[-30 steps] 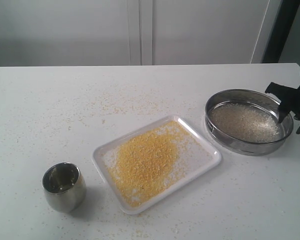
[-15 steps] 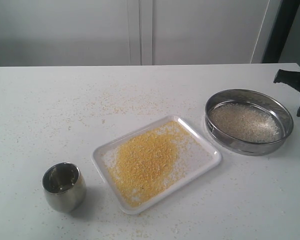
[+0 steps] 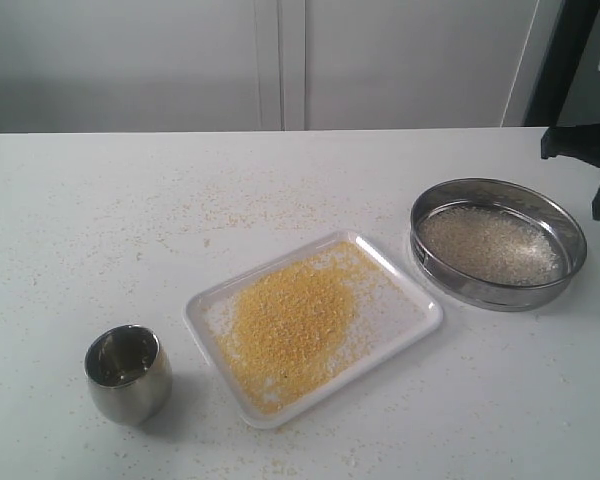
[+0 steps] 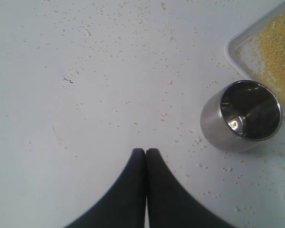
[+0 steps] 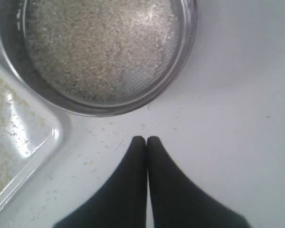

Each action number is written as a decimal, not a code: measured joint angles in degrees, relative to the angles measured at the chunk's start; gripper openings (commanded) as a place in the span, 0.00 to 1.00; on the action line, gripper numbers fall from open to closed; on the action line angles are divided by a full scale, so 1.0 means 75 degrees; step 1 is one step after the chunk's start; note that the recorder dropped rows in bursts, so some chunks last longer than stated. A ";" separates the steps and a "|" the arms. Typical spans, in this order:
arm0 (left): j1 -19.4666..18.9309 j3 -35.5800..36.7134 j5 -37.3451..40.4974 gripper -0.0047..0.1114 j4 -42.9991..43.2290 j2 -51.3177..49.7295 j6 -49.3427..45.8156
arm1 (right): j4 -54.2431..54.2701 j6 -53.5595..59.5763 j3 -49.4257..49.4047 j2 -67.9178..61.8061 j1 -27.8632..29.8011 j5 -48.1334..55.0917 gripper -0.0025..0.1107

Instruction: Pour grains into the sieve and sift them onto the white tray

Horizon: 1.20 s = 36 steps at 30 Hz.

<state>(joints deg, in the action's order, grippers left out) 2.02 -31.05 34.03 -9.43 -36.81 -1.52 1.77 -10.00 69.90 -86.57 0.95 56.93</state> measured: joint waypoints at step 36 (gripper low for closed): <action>0.0000 0.0000 0.0000 0.04 0.0000 0.0000 0.0000 | 0.0974 0.2273 -0.4080 0.7105 -0.0396 -0.0919 0.02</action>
<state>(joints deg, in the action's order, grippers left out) 2.02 -31.05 34.03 -9.43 -36.81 -1.52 9.07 7.04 39.30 -33.29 -2.02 50.04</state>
